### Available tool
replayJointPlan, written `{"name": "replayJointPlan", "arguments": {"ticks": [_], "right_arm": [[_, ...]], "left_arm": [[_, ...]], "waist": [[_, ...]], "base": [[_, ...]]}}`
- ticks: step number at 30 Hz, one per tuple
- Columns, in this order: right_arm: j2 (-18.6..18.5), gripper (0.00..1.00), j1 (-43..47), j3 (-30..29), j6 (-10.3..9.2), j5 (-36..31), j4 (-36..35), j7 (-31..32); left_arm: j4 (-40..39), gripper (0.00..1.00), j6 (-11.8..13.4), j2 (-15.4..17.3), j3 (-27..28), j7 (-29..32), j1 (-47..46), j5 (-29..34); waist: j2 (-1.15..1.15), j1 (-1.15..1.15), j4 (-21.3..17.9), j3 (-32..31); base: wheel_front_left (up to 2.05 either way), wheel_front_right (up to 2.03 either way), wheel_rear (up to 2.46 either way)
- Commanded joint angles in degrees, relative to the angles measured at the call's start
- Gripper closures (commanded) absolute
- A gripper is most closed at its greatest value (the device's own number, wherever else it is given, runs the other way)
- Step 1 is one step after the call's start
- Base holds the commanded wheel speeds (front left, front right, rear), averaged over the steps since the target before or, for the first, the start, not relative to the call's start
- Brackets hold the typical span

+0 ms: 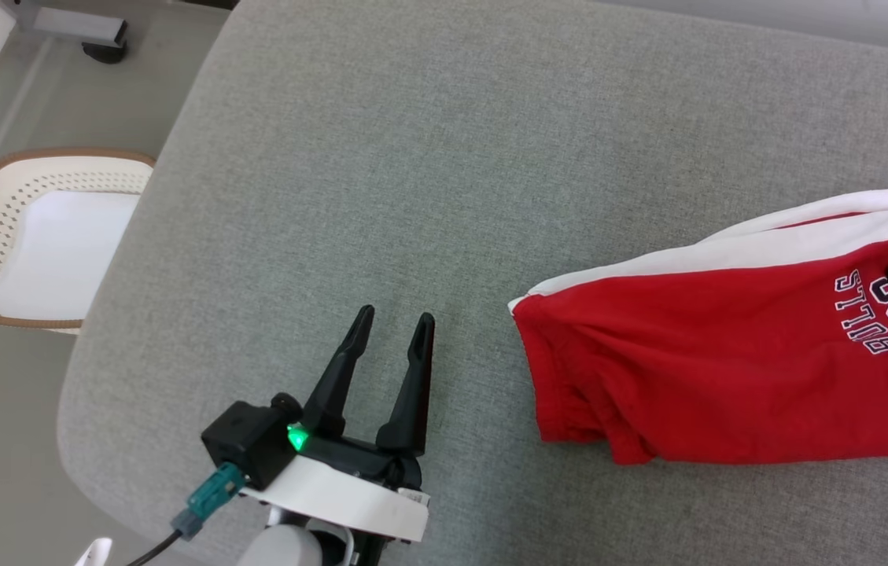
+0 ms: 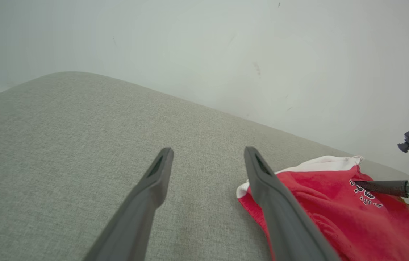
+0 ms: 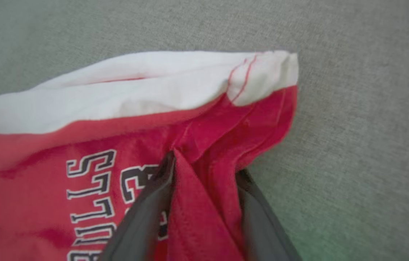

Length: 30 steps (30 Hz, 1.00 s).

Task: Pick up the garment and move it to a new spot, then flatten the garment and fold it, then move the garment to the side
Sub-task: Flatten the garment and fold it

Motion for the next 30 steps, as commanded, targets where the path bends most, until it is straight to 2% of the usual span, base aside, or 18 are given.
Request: {"name": "replayJointPlan", "arguments": {"ticks": [1, 7, 11, 16, 21, 25, 30], "right_arm": [[2.1, 1.0, 3.9, 2.1, 0.61, 0.0, 1.6, 2.0], [2.0, 1.0, 4.0, -1.9, 0.28, -1.0, 2.7, -2.5], [2.9, 1.0, 4.7, -4.7, 0.28, -0.4, 3.4, -5.8], [4.0, 1.0, 7.4, -8.9, 0.28, 1.1, 4.4, -8.7], [3.8, 1.0, 10.6, -12.8, 0.28, 1.6, 5.0, -11.2], [4.8, 1.0, 12.1, -14.9, 0.28, 0.7, 3.5, -12.3], [7.3, 1.0, 12.3, -15.7, 0.29, 0.3, -0.3, -10.4]], "left_arm": [[0.1, 0.0, 0.3, 0.1, 0.1, 0.0, 0.6, -0.4], [1.6, 0.0, -0.3, 0.1, 0.6, 0.0, 0.8, 1.5], [3.0, 0.0, -1.5, 0.1, 1.8, 0.0, 1.9, 3.7], [4.4, 0.0, -3.1, 0.1, 3.5, 0.0, 3.7, 5.7], [4.7, 0.0, -3.6, 0.2, 4.5, 0.0, 5.0, 6.3], [4.8, 0.0, -3.9, 0.1, 4.5, 0.0, 5.5, 6.3], [5.3, 0.0, -4.1, 0.1, 4.1, 0.0, 5.7, 5.9]], "waist": [[0.0, 0.0, -0.2, -0.2], [0.0, 0.0, -2.1, -1.7], [0.0, 0.0, -4.4, -3.6], [0.0, 0.0, -7.5, -6.3], [0.0, 0.0, -9.6, -8.0], [0.0, 0.0, -10.6, -8.5], [0.0, 0.0, -11.4, -8.8]], "base": [[0.0, 0.0, 0.0], [0.0, 0.0, 0.0], [0.0, 0.0, 0.0], [0.0, 0.0, 0.0], [0.0, 0.0, 0.0], [0.0, 0.0, 0.0], [0.0, 0.0, 0.0]]}}
